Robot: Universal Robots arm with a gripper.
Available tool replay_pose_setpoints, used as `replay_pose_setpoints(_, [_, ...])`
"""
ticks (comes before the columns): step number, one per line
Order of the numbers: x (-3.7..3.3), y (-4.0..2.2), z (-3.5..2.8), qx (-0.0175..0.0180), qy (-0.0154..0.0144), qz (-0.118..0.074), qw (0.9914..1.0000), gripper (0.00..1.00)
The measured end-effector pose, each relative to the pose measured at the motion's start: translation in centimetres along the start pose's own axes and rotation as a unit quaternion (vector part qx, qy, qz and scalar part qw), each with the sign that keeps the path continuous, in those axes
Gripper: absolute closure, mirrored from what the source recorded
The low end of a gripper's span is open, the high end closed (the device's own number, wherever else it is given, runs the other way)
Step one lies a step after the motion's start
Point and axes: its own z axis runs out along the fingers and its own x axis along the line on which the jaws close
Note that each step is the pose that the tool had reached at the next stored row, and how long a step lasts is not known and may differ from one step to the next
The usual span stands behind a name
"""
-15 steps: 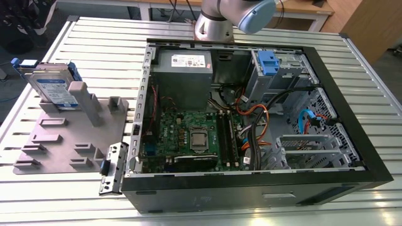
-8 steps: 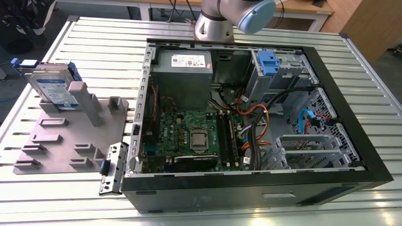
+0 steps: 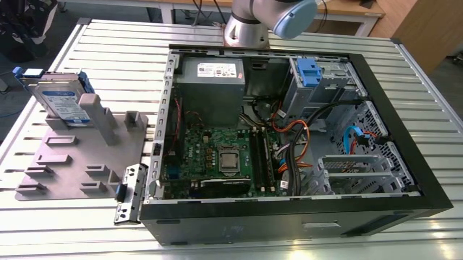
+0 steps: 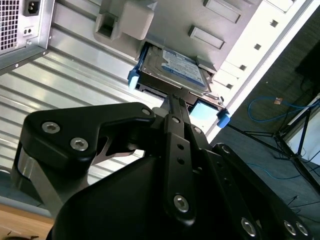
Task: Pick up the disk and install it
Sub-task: 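Reach for the disk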
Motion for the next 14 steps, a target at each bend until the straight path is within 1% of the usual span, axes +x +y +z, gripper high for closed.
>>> replay_pose_setpoints(5, [0.43, -0.08, 0.89, 0.0001, 0.0002, 0.000, 1.00000, 0.89])
replay_pose_setpoints(14, [0.58, -0.16, 2.50, 0.0002, 0.0011, 0.000, 1.00000, 0.89])
